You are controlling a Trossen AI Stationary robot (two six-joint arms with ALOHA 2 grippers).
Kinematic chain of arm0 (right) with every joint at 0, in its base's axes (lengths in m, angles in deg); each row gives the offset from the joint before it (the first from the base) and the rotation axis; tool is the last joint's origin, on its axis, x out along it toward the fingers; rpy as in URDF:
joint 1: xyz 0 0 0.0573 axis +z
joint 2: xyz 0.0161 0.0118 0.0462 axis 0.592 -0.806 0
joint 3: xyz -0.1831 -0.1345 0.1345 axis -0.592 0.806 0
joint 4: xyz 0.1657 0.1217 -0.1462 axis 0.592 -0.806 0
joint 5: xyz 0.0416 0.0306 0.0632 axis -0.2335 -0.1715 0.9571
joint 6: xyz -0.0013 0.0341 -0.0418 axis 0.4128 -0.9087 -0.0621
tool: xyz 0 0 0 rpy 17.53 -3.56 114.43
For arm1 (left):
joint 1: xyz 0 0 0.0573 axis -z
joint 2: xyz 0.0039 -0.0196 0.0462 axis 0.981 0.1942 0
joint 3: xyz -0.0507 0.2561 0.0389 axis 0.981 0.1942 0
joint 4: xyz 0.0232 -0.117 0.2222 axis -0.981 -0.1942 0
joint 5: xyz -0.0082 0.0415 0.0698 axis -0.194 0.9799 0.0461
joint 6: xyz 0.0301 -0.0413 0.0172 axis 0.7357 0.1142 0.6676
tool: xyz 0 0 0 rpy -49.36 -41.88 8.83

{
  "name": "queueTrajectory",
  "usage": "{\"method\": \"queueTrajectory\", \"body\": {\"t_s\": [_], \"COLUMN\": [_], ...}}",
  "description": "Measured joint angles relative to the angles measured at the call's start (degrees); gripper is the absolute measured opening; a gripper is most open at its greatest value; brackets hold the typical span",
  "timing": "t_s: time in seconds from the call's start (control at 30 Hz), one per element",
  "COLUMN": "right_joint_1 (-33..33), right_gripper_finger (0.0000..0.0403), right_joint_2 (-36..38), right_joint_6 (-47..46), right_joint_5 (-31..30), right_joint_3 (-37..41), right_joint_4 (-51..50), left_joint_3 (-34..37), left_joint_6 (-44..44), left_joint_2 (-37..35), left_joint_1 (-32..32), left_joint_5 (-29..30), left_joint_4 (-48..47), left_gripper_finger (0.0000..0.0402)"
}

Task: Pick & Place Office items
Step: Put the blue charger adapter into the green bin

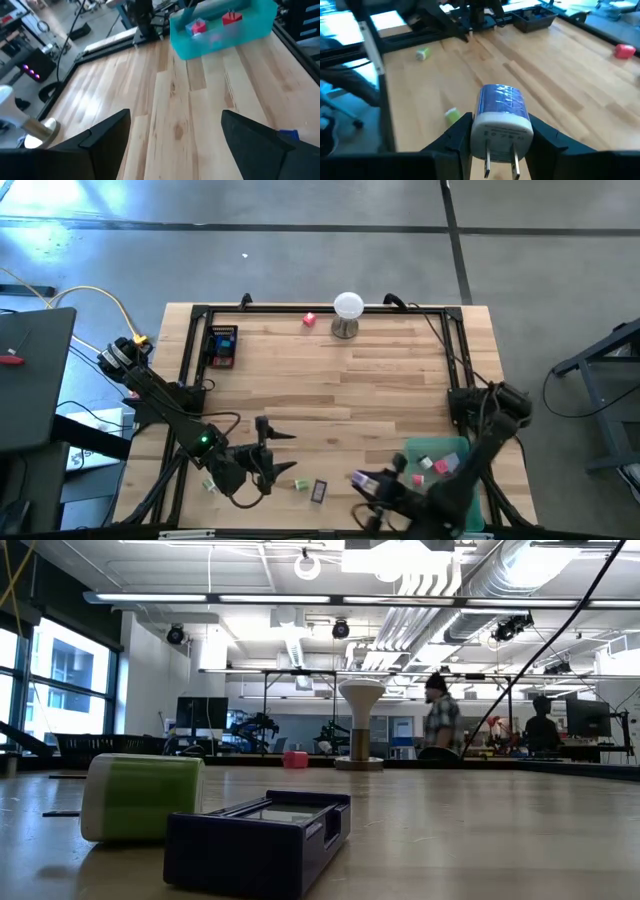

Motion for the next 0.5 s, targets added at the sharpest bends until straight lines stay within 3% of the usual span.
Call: {"method": "queueTrajectory", "body": {"t_s": [0.23, 0.33, 0.5], "right_joint_1": [7.86, 10.04, 12.36], "right_gripper_finger": [0.0123, 0.0123, 0.0123], "right_joint_2": [2.02, 2.25, 1.94], "right_joint_6": [-20.99, -34.84, -52.41], "right_joint_5": [3.50, 11.40, 26.59], "right_joint_3": [0.00, -0.02, 0.00], "right_joint_4": [-15.07, -24.15, -36.50], "left_joint_3": [0.00, 0.00, 0.04], "left_joint_6": [-4.52, -6.80, -10.56], "left_joint_2": [0.00, 0.00, 0.00], "left_joint_1": [0.00, 0.00, 0.00], "left_joint_5": [-0.06, -2.14, -10.94], "left_joint_4": [-4.30, -5.06, -5.72], "left_gripper_finger": [0.0305, 0.0305, 0.0305]}}
